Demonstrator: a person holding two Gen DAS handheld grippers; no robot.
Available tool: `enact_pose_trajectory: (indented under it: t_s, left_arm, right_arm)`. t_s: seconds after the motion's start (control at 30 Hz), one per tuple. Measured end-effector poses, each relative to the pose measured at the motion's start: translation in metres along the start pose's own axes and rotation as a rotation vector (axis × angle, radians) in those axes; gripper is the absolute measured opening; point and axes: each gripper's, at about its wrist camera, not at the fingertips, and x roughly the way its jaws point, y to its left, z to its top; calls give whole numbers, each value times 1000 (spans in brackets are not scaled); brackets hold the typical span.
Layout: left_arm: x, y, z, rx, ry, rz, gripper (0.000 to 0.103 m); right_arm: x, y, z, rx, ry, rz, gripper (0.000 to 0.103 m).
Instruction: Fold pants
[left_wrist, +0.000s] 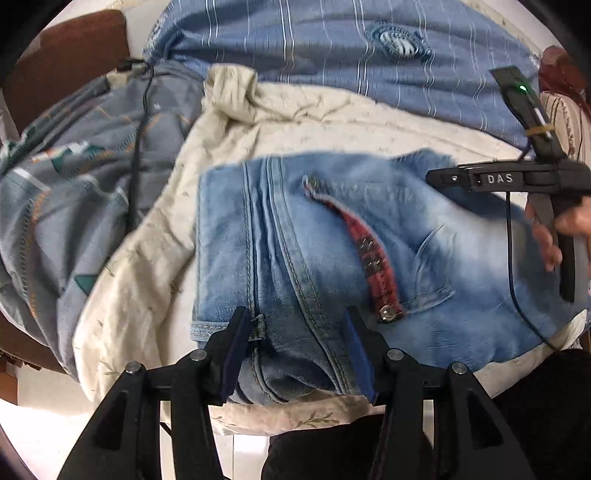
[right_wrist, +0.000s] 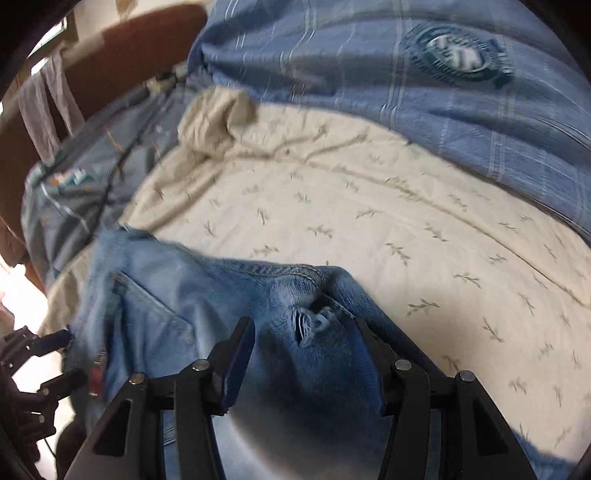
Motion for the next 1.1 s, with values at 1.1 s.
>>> enact_pose_trajectory:
  t_s: [1.1]
  left_arm:
    - [-13,-66,28,125,-83,85,57]
  right_arm:
    - [-90,-85,-75,469,-90,60,21]
